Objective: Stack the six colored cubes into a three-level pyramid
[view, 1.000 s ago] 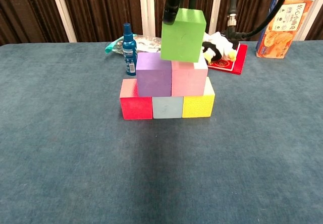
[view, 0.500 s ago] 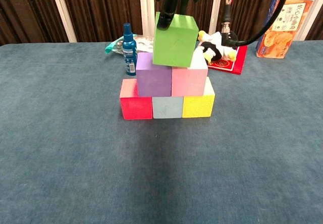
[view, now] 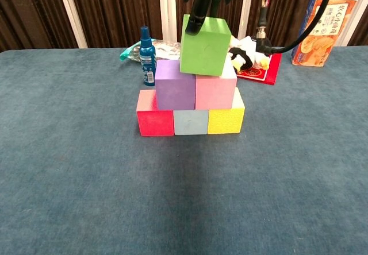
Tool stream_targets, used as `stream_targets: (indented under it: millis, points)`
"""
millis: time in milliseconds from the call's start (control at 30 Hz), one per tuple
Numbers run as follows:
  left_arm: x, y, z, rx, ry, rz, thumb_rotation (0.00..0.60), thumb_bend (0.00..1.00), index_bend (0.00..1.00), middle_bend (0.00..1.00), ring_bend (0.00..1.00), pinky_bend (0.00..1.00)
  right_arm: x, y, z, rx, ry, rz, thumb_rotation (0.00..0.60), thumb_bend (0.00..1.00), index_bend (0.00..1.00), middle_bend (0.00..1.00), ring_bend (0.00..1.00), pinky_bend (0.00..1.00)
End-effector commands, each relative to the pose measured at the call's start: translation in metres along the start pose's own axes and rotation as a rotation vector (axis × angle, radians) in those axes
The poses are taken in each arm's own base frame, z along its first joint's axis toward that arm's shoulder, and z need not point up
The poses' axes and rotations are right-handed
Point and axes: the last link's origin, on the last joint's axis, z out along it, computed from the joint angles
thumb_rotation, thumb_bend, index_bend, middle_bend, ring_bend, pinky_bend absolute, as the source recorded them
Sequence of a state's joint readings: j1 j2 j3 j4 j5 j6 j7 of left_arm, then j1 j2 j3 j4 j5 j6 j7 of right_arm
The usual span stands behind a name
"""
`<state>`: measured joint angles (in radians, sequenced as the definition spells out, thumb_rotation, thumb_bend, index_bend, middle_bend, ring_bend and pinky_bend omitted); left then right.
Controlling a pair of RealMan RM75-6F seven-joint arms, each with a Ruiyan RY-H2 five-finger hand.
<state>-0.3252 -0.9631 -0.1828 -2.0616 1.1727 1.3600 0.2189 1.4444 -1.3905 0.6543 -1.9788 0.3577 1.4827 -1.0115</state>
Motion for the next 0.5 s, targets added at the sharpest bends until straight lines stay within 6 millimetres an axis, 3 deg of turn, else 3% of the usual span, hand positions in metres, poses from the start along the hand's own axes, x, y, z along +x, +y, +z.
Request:
stream_targets:
  millis: [33, 500]
  points:
    - [0.0002, 0.0002, 0.0000, -0.001, 0.001, -0.001, 0.600, 0.12, 0.00, 0.07, 0.04, 0.08, -0.0009, 0.0000, 0.0003, 0.001, 0.000, 0.002, 0.600, 0.46, 0.00, 0.35, 0.20, 0.00]
    - [0.0004, 0.0000, -0.0003, 0.001, -0.002, 0.002, 0.600, 0.12, 0.00, 0.07, 0.04, 0.08, -0.0045, 0.0019, 0.0045, -0.009, 0.013, -0.018, 0.600, 0.46, 0.00, 0.35, 0.20, 0.00]
